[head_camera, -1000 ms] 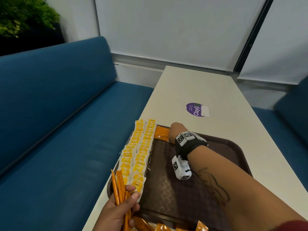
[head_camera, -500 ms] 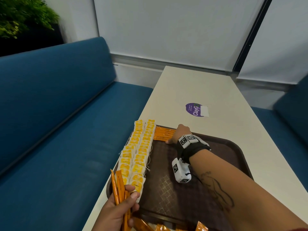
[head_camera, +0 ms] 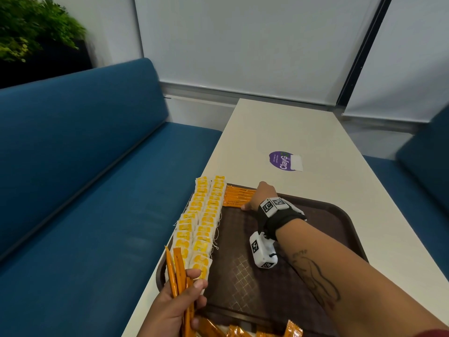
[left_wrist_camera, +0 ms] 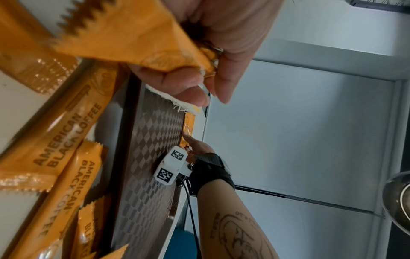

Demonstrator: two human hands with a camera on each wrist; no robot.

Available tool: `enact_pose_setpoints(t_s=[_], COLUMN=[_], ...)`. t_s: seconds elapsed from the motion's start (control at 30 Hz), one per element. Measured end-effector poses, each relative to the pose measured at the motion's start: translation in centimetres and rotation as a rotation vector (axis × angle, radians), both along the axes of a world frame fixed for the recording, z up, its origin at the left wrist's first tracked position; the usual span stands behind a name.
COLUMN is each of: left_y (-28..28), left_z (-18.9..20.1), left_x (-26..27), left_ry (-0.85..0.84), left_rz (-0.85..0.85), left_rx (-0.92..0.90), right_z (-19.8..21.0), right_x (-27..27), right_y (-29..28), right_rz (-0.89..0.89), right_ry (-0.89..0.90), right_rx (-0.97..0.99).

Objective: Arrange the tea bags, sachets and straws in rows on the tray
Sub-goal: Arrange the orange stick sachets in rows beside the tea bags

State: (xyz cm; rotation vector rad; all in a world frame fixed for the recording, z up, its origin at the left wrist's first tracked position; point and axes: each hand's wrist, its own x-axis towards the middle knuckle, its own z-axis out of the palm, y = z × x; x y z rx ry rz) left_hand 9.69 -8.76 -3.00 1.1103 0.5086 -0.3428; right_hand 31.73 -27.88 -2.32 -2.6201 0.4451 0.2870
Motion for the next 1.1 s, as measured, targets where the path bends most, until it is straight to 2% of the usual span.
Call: enact_pose_setpoints(t_s=[0.4,0.67,0.83,0.97,1.03,1.1], left_y=[0.1,0.1,-0.6,-1.2,-1.7,-2.3], left_z=[0.4,0.0,0.6,1.2,1.5,1.8], left_x=[0.5,0.4,0.2,-0.1,-0.2,-0.2], left_ry=[0.025,0.012,-0.016,-0.069,-0.089,-0.121], left_rz=[-0.058,-0.023,-0.044,-0.086,-0.039,0.066], left_rx=[-0.047,-0.108,-0.229,-0.282,-0.306,-0.326], right_z=[0.3,0.3,3.0,6.6,7.8,8.1], right_x=[-0.5,-0.5,-2.4,-8.2,-12.0,-15.2], right_y=[0.1,-0.5,-0.7,0.4,1.1,2.0], right_rz=[0.008,0.024,0.079,0.256,0.387,0.497], right_ry=[0.051,0.069,-0.014,-0.004,0.072,0.164], right_rx=[-0.087,-0.075,0.07,0.469,0.501,0.449])
